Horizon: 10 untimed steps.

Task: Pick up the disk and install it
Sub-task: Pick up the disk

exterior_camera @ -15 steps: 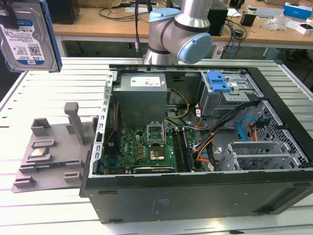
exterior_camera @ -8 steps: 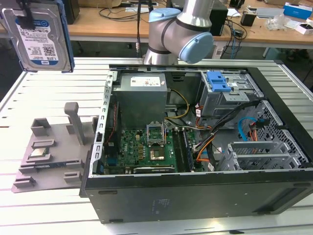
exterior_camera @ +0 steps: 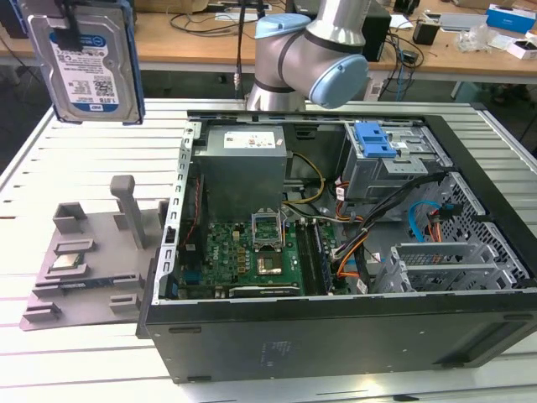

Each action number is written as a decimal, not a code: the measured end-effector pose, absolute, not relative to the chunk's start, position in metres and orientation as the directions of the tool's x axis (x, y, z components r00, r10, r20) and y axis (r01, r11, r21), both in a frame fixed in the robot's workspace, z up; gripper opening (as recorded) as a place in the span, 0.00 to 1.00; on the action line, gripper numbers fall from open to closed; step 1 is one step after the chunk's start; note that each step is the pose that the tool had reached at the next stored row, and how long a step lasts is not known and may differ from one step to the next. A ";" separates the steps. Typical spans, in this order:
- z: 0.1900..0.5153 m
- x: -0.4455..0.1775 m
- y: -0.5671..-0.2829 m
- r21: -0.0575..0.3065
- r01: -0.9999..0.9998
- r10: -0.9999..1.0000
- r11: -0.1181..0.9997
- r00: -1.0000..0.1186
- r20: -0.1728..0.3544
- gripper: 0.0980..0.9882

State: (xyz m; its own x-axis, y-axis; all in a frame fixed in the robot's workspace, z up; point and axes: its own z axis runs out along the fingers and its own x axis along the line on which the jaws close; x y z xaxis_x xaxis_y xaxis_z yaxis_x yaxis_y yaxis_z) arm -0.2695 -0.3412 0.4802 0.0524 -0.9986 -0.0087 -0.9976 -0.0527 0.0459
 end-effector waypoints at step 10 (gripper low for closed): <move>0.480 -0.223 -0.341 0.047 -0.997 -0.999 -0.053 0.052 -0.009 0.30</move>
